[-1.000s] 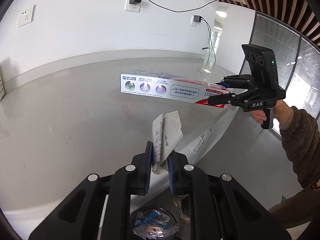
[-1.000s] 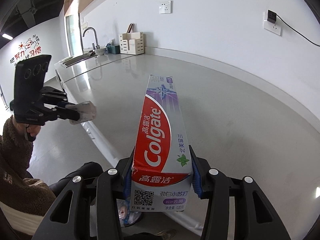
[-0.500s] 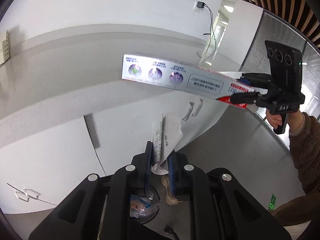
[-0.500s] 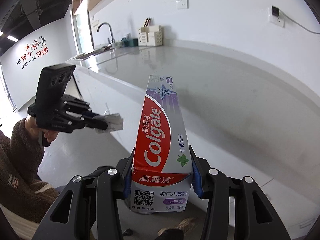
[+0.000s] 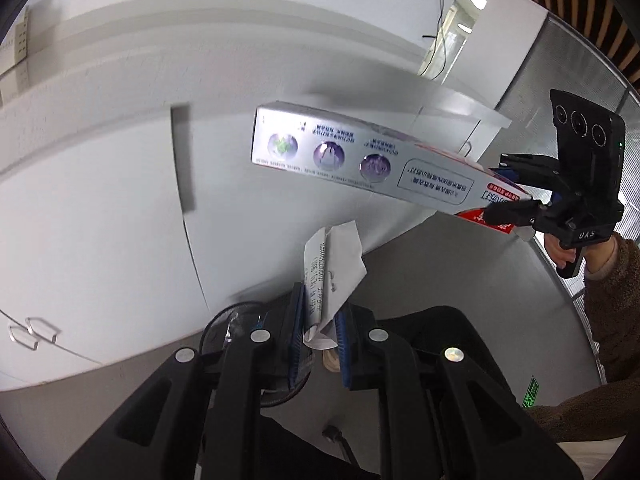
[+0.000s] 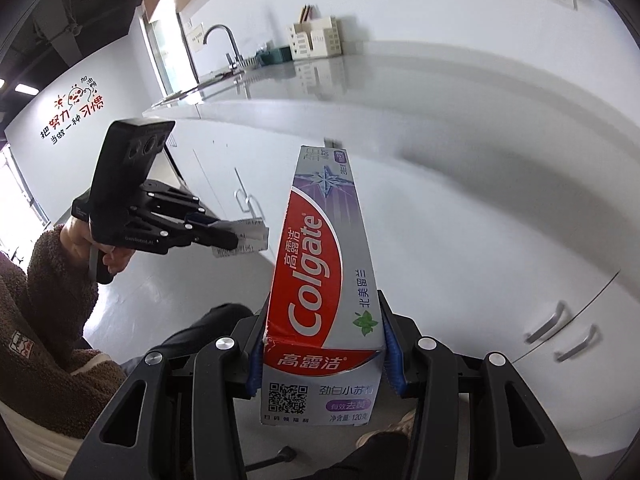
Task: Collect trash
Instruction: 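Carry the toothpaste box and white paper down over the wastebasket, then open both grippers to drop the box and paper into the wastebasket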
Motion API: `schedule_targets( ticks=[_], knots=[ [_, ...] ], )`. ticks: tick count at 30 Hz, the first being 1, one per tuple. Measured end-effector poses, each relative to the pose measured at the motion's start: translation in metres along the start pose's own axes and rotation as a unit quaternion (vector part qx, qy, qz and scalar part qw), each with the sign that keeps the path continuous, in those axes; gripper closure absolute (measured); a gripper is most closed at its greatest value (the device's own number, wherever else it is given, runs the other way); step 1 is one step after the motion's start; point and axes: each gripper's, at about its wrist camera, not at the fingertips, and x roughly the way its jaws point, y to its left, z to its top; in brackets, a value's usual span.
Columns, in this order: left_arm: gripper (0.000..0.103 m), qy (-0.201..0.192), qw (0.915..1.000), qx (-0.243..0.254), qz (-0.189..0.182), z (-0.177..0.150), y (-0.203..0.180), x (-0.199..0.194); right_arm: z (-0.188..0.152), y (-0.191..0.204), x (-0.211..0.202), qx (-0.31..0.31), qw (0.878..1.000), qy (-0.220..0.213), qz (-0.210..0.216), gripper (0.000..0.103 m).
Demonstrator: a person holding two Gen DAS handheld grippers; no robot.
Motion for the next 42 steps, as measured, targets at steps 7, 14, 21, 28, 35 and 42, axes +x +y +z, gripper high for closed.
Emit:
schedule_targets(
  ticks=[7,14,21,28,35,42],
  knots=[
    [0.087,0.054,0.9984,-0.018,0.007,-0.018,0.018,0.043,-0.024,-0.001,0.058,0.010,0.998,0.058,0.026,0.054],
    [0.087,0.118,0.9920,-0.043,-0.007,-0.041,0.040,0.109,-0.043,-0.008,0.136,0.028,0.991,0.127,0.034,0.054],
    [0.087,0.186,0.9775,-0.087,-0.050,-0.065,0.074,0.199,-0.067,-0.019,0.217,0.049,0.978,0.201,0.042,0.054],
    [0.086,0.223,0.9644,-0.085,-0.115,-0.097,0.103,0.259,-0.092,-0.039,0.305,0.073,0.959,0.271,0.037,0.054],
    [0.085,0.268,0.9613,-0.046,-0.043,-0.115,0.117,0.277,-0.114,-0.052,0.354,0.075,0.950,0.300,0.036,0.053],
    [0.013,0.252,0.9676,-0.020,0.005,-0.115,0.131,0.268,-0.126,-0.049,0.362,0.066,0.954,0.292,0.015,0.003]
  ],
)
